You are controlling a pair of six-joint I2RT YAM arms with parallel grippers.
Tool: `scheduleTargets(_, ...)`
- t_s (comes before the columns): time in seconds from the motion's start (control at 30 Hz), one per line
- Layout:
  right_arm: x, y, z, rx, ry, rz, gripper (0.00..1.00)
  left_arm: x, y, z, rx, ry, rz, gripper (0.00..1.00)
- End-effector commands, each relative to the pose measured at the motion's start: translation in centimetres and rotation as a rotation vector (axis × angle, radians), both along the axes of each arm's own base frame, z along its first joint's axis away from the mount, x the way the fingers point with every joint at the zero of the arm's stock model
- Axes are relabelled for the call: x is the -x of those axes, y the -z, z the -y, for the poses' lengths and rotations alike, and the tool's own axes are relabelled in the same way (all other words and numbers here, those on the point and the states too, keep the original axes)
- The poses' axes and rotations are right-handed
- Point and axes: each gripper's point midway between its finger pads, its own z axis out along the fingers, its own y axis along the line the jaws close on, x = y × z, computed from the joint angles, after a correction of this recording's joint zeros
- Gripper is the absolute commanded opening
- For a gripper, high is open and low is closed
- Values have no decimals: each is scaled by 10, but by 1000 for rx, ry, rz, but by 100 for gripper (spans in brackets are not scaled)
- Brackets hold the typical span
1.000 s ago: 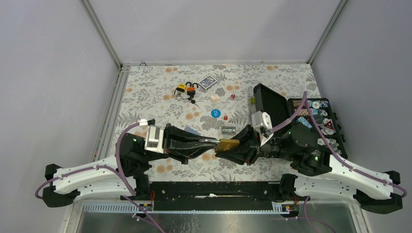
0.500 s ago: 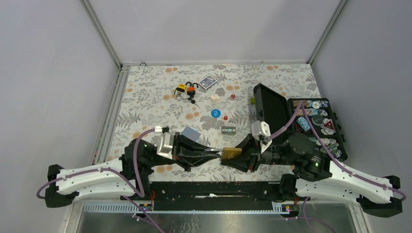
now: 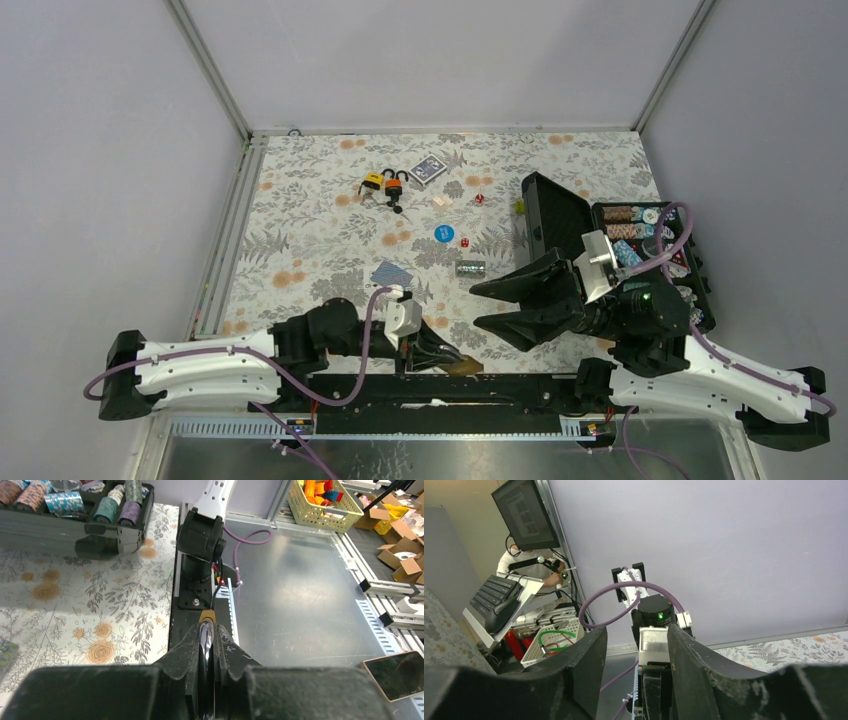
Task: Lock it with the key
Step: Lock the lock.
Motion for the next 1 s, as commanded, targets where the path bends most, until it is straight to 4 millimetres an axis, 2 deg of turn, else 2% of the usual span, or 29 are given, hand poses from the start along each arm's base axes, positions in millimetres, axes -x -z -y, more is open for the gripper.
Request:
scheduleTargets(0.0, -6, 1, 3, -24, 32, -16, 58, -1, -98, -11, 334, -22, 67, 0)
scheduleTargets(0.27, -7, 35, -4, 55, 25, -45, 65, -11, -141, -39, 487, -113, 107, 0)
scheduleTargets(0.53, 1, 45, -17, 43, -44, -28, 72, -18, -183, -68, 633, -191, 142, 0)
scheduleTargets(0.97, -1, 66, -36, 66, -79, -73, 74, -13, -220, -84, 747, -190, 184, 0)
